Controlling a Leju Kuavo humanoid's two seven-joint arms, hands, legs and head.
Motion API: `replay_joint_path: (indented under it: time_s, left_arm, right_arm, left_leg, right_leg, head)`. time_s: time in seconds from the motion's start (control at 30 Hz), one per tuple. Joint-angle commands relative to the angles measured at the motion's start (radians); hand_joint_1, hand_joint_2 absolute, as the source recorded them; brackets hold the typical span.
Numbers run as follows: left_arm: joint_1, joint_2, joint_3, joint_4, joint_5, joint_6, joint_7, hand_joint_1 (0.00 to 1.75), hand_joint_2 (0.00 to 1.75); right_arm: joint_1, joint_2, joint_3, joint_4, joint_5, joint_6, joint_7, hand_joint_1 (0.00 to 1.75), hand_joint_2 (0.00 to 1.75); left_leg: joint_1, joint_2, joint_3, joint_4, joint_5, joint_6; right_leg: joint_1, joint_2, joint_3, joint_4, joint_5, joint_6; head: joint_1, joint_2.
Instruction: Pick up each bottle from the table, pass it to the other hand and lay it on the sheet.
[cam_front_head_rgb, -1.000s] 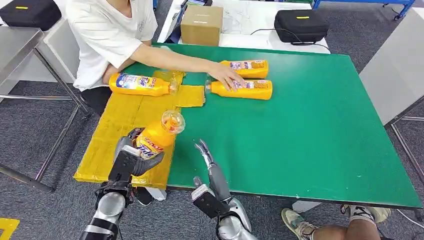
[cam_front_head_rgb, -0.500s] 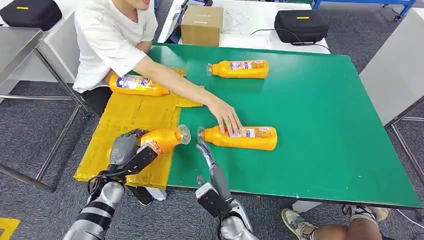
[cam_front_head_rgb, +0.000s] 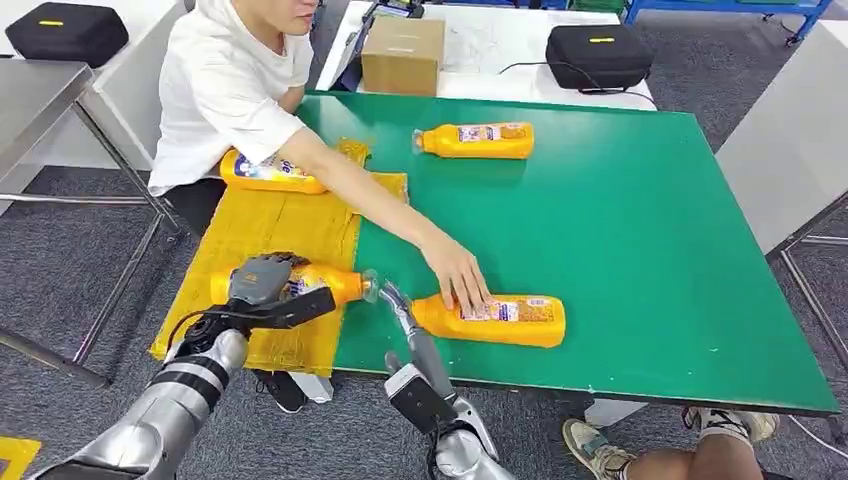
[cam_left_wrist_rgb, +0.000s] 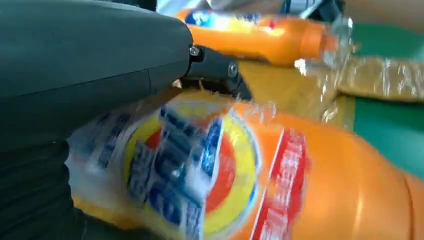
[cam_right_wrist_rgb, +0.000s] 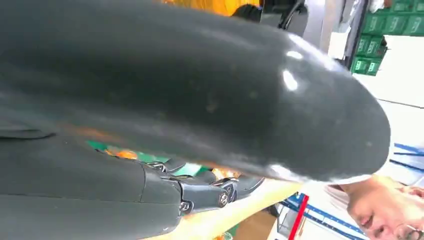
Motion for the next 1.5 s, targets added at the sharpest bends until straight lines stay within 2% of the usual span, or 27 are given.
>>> replay_joint_path:
  time_s: [0.03, 0.2, 0.43, 0.6, 0.67, 0.8, 0.9, 1.2, 1.47, 1.5]
  left_arm:
    - [-0.036, -0.001, -0.056, 0.164, -0.007, -0.050, 0.018, 0.00, 1.75]
    - [-0.063, -0.003, -0.057, 0.193, -0.008, -0.104, 0.062, 0.00, 1.75]
    - [-0.079, -0.011, 0.030, 0.163, 0.121, -0.146, -0.037, 0.00, 1.75]
    - [-0.035, -0.034, 0.085, -0.024, 0.252, -0.063, -0.187, 0.00, 1.75]
    - [-0.006, -0.042, 0.085, -0.120, 0.301, -0.077, -0.203, 0.00, 1.75]
    - [0.098, -0.077, 0.066, -0.447, 0.467, -0.084, -0.199, 0.00, 1.75]
    - [0.130, -0.092, 0.040, -0.580, 0.568, -0.106, -0.169, 0.00, 1.75]
    - [0.180, -0.089, 0.021, -0.677, 0.680, -0.149, -0.185, 0.00, 1.75]
    - [0.180, -0.089, 0.021, -0.677, 0.680, -0.149, -0.185, 0.00, 1.75]
    - [0.202, -0.090, 0.018, -0.715, 0.732, -0.158, -0.186, 0.00, 1.75]
  right_arm:
    - [-0.052, -0.029, 0.046, 0.051, -0.006, 0.005, -0.001, 0.00, 0.00]
    - [-0.059, -0.028, 0.047, 0.061, -0.011, 0.009, -0.001, 0.00, 0.00]
    - [-0.063, -0.034, 0.067, 0.062, -0.032, 0.009, -0.001, 0.00, 0.00]
    - [-0.058, -0.046, 0.078, 0.049, -0.050, 0.002, -0.001, 0.00, 0.00]
    - [-0.055, -0.047, 0.073, 0.049, -0.049, -0.004, -0.001, 0.00, 0.00]
    - [-0.040, -0.053, 0.052, 0.045, -0.039, -0.012, -0.001, 0.00, 0.00]
    - [-0.035, -0.053, 0.042, 0.041, -0.034, -0.015, -0.001, 0.00, 0.00]
    - [-0.030, -0.053, 0.035, 0.044, -0.023, -0.032, -0.001, 0.00, 0.00]
    - [-0.030, -0.053, 0.035, 0.044, -0.023, -0.032, -0.001, 0.00, 0.00]
    - [-0.019, -0.052, 0.022, 0.035, -0.002, -0.094, -0.001, 0.00, 0.00]
  left_leg:
    - [0.000, 0.001, 0.002, -0.001, 0.000, -0.001]
    - [0.001, 0.001, 0.003, -0.001, 0.002, -0.001]
    - [0.001, 0.001, 0.003, -0.001, 0.002, 0.000]
    - [0.001, 0.000, 0.002, 0.000, 0.002, -0.001]
    - [0.002, 0.000, 0.000, 0.000, 0.002, -0.001]
    - [0.001, -0.001, -0.006, 0.001, 0.002, 0.000]
    - [0.002, -0.002, -0.008, 0.002, 0.002, 0.000]
    - [0.001, 0.000, -0.010, 0.001, 0.002, 0.000]
    - [0.001, 0.000, -0.010, 0.001, 0.002, 0.000]
    - [0.001, 0.000, -0.010, 0.001, 0.002, 0.000]
  right_leg:
    - [0.000, 0.001, 0.002, -0.001, 0.001, -0.002]
    - [0.001, 0.001, 0.003, -0.001, 0.001, -0.002]
    - [0.001, 0.001, 0.003, -0.001, 0.002, -0.002]
    - [0.001, 0.000, 0.002, -0.001, 0.001, -0.002]
    - [0.002, -0.001, 0.001, 0.000, 0.001, -0.002]
    - [0.001, -0.002, -0.005, 0.000, 0.001, -0.002]
    - [0.002, -0.003, -0.006, 0.000, 0.001, -0.001]
    - [0.001, -0.001, -0.009, 0.000, 0.001, -0.001]
    - [0.002, -0.001, -0.009, 0.000, 0.001, -0.001]
    - [0.001, -0.001, -0.010, 0.000, 0.001, -0.001]
  head:
    - [0.000, 0.000]
    - [0.000, 0.000]
    - [0.000, 0.000]
    - [0.000, 0.000]
    - [0.000, 0.000]
    - [0.001, 0.000]
    - [0.000, 0.000]
    - [0.000, 0.000]
    - [0.000, 0.000]
    - [0.000, 0.000]
